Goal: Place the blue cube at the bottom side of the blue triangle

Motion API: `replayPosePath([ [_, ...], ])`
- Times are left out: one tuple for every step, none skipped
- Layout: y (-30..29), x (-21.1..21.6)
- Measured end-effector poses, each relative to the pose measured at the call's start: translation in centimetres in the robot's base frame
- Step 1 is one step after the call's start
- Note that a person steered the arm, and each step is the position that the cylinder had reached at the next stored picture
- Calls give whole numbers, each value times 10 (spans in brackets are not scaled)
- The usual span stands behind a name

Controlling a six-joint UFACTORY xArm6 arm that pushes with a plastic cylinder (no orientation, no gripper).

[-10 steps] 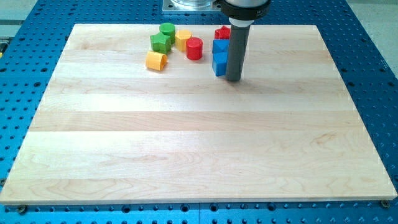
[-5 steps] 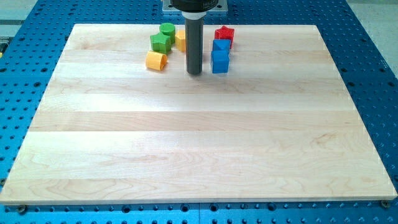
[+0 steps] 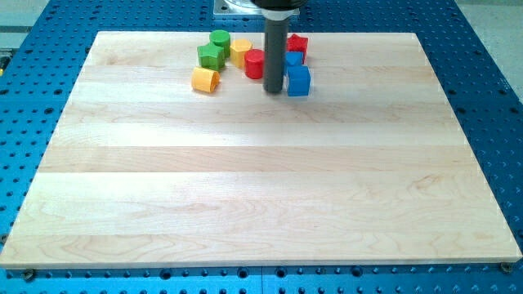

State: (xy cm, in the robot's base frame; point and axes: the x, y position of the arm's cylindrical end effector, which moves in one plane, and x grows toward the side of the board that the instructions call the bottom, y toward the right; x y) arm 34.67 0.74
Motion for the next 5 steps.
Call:
replayPosePath([
  [1, 72],
  [33, 131],
  [72, 151],
  [98, 153],
  [182, 153],
])
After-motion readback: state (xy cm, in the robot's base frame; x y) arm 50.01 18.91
